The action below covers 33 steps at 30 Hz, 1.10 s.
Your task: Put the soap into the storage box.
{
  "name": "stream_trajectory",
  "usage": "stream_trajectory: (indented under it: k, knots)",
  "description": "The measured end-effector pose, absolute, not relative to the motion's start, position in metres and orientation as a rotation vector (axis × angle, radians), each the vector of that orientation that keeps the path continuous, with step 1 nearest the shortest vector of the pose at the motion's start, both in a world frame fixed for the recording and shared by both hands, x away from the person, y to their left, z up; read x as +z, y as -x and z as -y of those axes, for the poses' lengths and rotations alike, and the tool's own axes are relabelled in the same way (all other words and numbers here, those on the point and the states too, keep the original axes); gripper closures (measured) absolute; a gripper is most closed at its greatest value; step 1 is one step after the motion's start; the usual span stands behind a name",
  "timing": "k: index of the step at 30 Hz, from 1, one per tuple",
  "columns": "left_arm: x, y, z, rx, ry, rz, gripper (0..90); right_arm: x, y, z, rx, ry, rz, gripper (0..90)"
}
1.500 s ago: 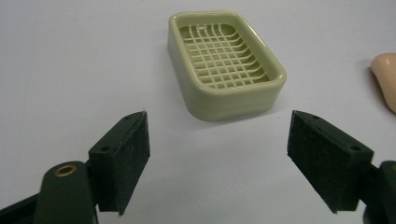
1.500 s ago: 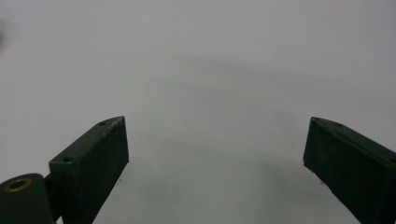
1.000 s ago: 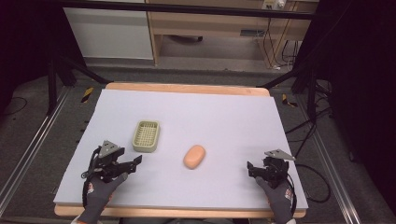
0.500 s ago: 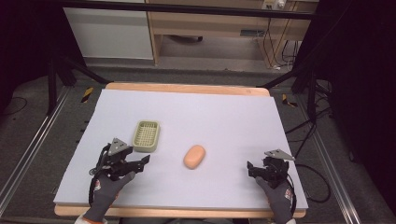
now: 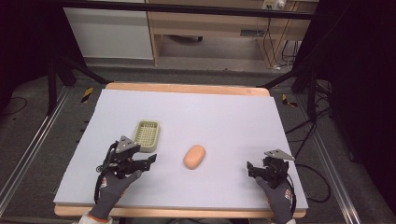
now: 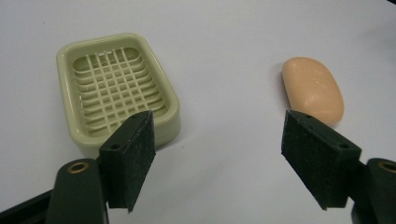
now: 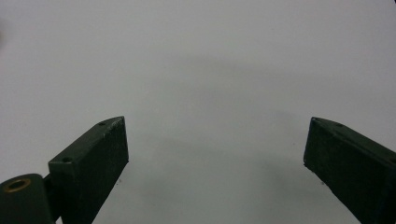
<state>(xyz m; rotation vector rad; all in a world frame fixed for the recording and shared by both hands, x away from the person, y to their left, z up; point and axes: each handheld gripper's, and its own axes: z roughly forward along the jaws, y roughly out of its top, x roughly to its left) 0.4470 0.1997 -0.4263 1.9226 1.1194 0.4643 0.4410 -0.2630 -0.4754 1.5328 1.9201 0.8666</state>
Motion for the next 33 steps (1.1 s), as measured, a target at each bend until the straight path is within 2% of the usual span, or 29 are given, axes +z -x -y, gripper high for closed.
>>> stream_trajectory:
  k: [13, 33]
  knots:
    - [-0.412, -0.454, -0.175, 0.46, -1.945, -1.064, 26.2, -0.476, -0.441, 0.262, 0.866, -1.531, -1.926, 6.9]
    - [-0.411, -0.465, -0.133, 0.408, -1.98, -1.008, 26.8, -0.476, -0.441, 0.262, 0.863, -1.536, -1.932, 6.9]
